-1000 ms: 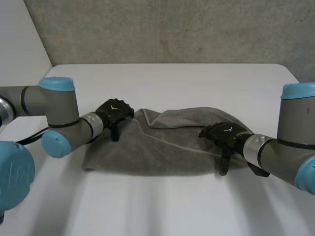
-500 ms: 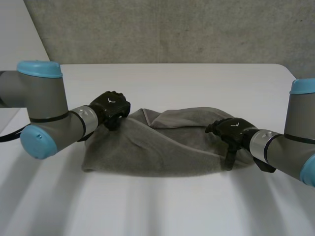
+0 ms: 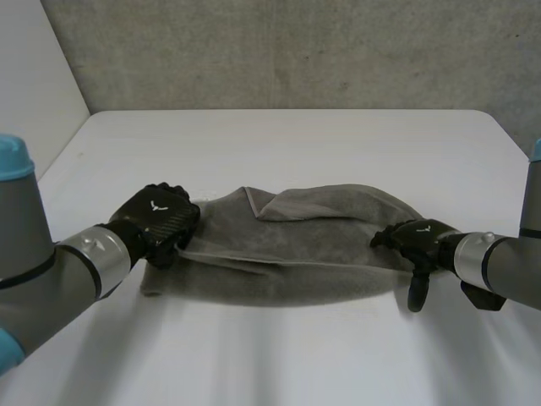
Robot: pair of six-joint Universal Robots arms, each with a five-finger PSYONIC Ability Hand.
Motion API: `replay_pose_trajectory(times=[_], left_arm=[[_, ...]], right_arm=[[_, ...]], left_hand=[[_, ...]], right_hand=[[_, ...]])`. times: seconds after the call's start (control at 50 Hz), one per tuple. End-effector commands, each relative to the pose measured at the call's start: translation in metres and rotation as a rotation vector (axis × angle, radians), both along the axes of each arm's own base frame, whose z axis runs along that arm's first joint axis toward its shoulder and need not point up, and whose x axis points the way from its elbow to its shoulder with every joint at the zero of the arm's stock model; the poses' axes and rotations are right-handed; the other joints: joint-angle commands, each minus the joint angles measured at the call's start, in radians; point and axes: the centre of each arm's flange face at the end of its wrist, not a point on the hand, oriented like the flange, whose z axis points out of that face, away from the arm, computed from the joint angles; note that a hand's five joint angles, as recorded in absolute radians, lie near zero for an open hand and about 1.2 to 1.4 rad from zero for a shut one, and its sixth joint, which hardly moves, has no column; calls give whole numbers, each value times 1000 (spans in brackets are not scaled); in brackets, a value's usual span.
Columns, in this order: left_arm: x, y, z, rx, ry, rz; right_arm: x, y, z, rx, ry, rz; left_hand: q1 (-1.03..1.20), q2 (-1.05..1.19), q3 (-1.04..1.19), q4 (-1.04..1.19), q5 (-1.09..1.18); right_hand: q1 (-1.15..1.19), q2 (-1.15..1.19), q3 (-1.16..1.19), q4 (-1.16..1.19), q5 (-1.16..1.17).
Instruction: Fold the towel.
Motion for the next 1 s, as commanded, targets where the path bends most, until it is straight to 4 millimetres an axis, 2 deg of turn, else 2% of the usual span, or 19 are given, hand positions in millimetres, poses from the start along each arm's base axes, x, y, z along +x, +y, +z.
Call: replay_pose_trajectory(times=[0.02, 0.12, 0.16, 0.18, 0.2, 0.22, 0.26, 0.28, 0.3, 0.32, 0.36, 0.4, 0.44, 0.46, 0.5, 0.6, 0.72, 0.76, 1.0], left_arm=[[0, -4, -1, -18, 68, 30], [2, -7, -3, -3, 80, 50], [2, -7, -3, -1, 85, 52], [2, -7, -3, 4, 95, 57], [3, -7, -3, 9, 105, 63], [3, -7, -3, 9, 105, 63], [4, -9, -2, 18, 126, 77], [4, -9, -2, 18, 127, 77], [5, -10, -2, 21, 135, 87], [8, -13, -2, 25, 139, 100], [10, -15, -3, 31, 144, 112], [11, -16, -4, 36, 146, 118], [12, -13, -9, 55, 146, 120], [12, -13, -9, 56, 146, 120], [12, -13, -11, 59, 148, 121], [11, -14, -19, 41, 156, 117], [9, -17, -26, 28, 160, 114], [7, -18, -32, 38, 156, 110], [2, -21, -45, 39, 156, 95]], right_arm=[[-2, 3, -2, -33, -28, -15], [0, 9, -11, -53, -37, -13], [0, 13, -18, -66, -36, -11], [0, 13, -18, -66, -36, -11], [1, 12, -20, -80, -36, -9], [1, 12, -20, -80, -36, -9], [1, 8, -22, -116, -40, -10], [1, 8, -22, -116, -40, -10], [1, 7, -22, -126, -39, -13], [0, 6, -21, -131, -40, -11], [1, 6, -20, -138, -36, -3], [1, 6, -18, -149, -32, -1], [2, 6, -4, -192, -45, 15], [2, 6, -4, -192, -45, 15], [3, 7, 15, -257, -59, 19], [3, 8, 32, -312, -70, 23], [5, 12, 27, -293, -67, 30], [4, 13, 25, -285, -66, 30], [5, 14, 17, -256, -62, 34]], left_hand=[[16, 6, -44, -52, -6], [22, 12, -44, -52, 0], [30, 21, -44, -52, 9], [45, 35, -44, -52, 23], [68, 59, -44, -52, 47], [69, 59, -44, -52, 47], [174, 164, -44, -52, 152], [174, 164, -44, -52, 153], [186, 176, -44, -52, 164], [189, 179, -44, -52, 167], [198, 188, -44, -52, 176], [204, 194, -44, -52, 182], [242, 232, -44, -52, 220], [242, 232, -44, -52, 220], [254, 244, -44, -52, 232], [184, 174, -44, -52, 162], [-58, -67, -44, -52, -79], [-391, -401, -44, -52, -412], [-530, -540, -44, -52, -552]], right_hand=[[-22, -38, -6, -7, -26], [93, 76, -6, -7, 89], [262, 245, -6, -7, 258], [263, 246, -6, -7, 259], [394, 377, -6, -7, 390], [395, 379, -6, -7, 391], [726, 709, -6, -7, 721], [727, 710, -6, -7, 723], [843, 827, -6, -7, 839], [1083, 1066, -6, -7, 1079], [1166, 1149, -6, -7, 1161], [1166, 1150, -6, -7, 1162], [1166, 1150, -6, -7, 1162], [1166, 1150, -6, -7, 1162], [1166, 1150, -6, -7, 1162], [1166, 1150, -6, -7, 1162], [1166, 1150, -6, -7, 1162], [1166, 1150, -6, -7, 1162], [1166, 1150, -6, -7, 1162]])
